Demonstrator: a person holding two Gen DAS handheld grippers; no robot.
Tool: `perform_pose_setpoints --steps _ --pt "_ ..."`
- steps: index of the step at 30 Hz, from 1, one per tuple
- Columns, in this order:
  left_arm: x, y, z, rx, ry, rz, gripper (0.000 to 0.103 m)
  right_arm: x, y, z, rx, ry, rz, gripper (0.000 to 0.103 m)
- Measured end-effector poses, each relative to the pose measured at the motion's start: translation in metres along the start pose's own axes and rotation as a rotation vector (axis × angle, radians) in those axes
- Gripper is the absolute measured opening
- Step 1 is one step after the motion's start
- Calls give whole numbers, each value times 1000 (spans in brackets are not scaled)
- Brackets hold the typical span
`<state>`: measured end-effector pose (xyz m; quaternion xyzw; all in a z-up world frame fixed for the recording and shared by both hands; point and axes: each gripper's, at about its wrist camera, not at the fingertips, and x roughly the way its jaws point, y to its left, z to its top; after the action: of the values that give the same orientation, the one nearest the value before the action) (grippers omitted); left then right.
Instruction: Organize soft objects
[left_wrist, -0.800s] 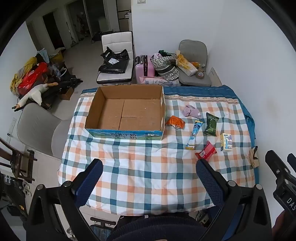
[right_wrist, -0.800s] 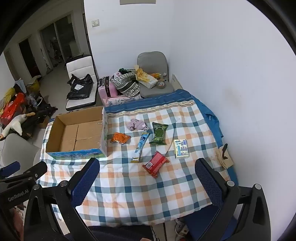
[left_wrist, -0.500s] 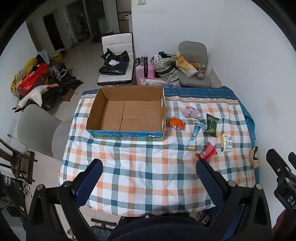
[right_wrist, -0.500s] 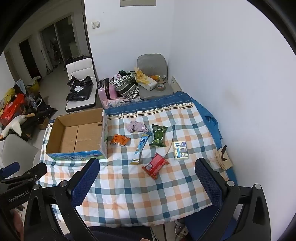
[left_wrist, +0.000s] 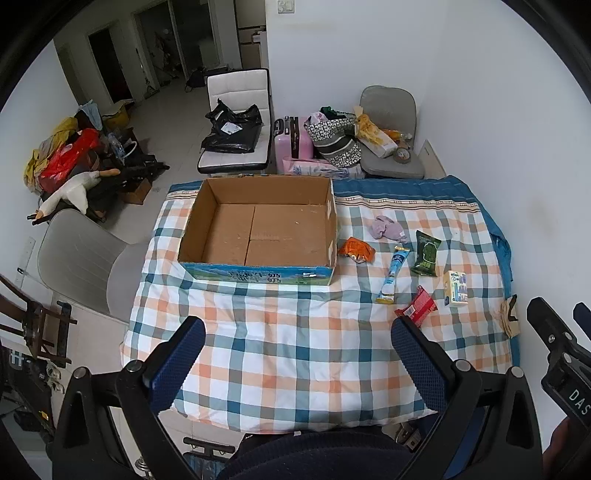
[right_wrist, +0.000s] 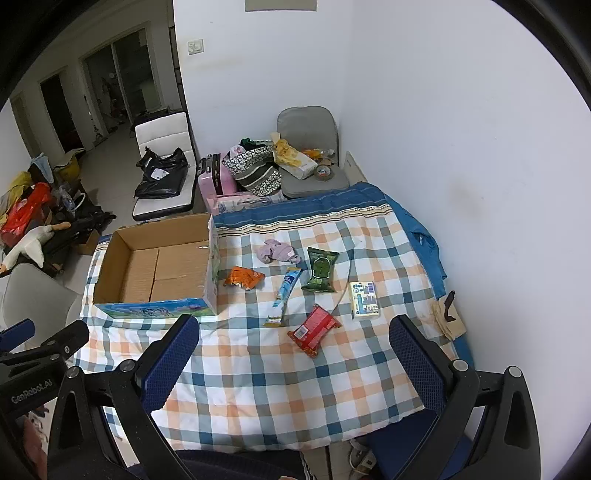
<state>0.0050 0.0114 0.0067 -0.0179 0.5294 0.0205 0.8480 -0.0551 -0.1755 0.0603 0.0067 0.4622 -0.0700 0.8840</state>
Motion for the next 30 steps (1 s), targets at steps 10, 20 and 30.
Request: perform_pose_setpoints --steps 10,20,30 --pt "-2 2 3 -1 -7 1 103 -2 1 3 0 -2 -1 103" --pt "-2 1 1 -2 -11 4 103 -3 5 5 -3 -4 -1 103" --pt "-3 0 0 -1 -12 6 103 -4 10 13 3 -4 3 103"
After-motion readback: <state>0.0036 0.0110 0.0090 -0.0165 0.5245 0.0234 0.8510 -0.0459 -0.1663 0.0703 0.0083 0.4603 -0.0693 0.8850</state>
